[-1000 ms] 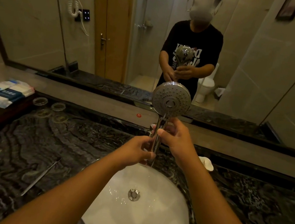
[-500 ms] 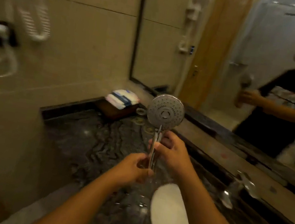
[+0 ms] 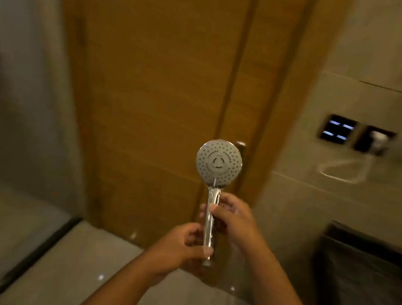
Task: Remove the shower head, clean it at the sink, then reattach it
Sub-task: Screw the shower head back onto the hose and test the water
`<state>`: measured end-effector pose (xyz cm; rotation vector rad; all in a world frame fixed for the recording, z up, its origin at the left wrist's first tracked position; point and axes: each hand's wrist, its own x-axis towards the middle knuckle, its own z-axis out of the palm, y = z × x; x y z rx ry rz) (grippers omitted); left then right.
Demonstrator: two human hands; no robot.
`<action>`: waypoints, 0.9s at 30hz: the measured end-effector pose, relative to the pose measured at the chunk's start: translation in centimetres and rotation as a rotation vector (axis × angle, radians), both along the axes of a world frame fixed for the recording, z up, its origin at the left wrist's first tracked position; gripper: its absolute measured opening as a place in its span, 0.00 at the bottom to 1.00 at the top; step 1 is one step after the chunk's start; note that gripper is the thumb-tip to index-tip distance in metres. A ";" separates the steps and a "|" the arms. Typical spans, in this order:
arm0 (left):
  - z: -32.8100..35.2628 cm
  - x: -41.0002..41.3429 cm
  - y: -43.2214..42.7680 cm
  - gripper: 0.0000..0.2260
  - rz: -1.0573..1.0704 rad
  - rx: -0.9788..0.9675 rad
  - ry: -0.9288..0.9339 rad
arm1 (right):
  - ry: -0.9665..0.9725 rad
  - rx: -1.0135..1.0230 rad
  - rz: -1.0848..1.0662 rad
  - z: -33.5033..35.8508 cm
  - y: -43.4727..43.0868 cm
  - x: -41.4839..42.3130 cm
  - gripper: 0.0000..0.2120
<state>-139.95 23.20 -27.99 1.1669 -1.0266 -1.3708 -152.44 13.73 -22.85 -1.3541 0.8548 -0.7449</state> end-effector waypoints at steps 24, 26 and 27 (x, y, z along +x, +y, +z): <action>-1.1 43.7 26.8 0.08 1.298 0.222 -0.045 | -0.091 0.168 1.165 -2.8 21.3 62.1 0.11; -0.4 47.1 27.7 0.08 1.346 0.226 -0.092 | -0.097 0.185 1.189 -2.6 22.2 66.4 0.11; -0.2 48.7 28.1 0.08 1.363 0.224 -0.104 | -0.098 0.192 1.203 -2.6 22.8 68.5 0.11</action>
